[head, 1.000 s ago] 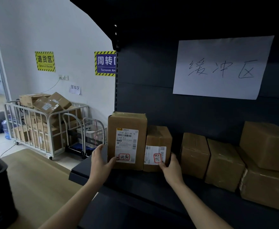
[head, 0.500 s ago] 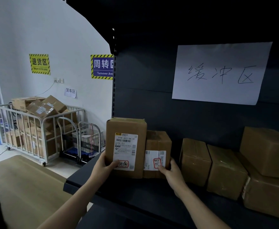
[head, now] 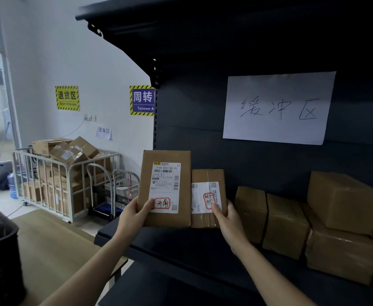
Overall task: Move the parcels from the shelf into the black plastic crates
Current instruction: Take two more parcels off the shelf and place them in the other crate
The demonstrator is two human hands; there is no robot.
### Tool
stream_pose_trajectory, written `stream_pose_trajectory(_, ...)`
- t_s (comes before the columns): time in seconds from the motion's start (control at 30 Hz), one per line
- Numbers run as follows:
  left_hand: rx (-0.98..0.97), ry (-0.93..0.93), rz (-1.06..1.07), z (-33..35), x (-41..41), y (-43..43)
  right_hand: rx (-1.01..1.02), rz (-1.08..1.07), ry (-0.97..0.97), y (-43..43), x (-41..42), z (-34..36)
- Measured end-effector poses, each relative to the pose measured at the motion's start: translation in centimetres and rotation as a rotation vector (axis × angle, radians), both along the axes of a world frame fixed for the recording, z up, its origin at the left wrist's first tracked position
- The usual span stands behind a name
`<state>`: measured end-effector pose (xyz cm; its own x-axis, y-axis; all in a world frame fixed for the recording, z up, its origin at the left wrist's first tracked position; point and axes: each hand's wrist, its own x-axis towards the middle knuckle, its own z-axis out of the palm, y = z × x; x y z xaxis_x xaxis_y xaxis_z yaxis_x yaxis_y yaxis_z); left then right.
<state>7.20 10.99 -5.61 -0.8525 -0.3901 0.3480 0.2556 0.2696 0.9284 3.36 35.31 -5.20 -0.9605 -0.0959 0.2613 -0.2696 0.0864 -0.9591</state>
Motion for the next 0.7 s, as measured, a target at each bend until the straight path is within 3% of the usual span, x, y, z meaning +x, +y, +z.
stream_pose_trajectory(0.37,-0.012,-0.035,0.115,0.3,5.9,-0.4,-0.005,0.101,-0.002,-0.9,3.1,-0.3)
stream_pose_trajectory(0.7,0.036,-0.009,0.204,0.8,10.9,-6.8,-0.008,0.215,0.029,-8.4,4.9,0.6)
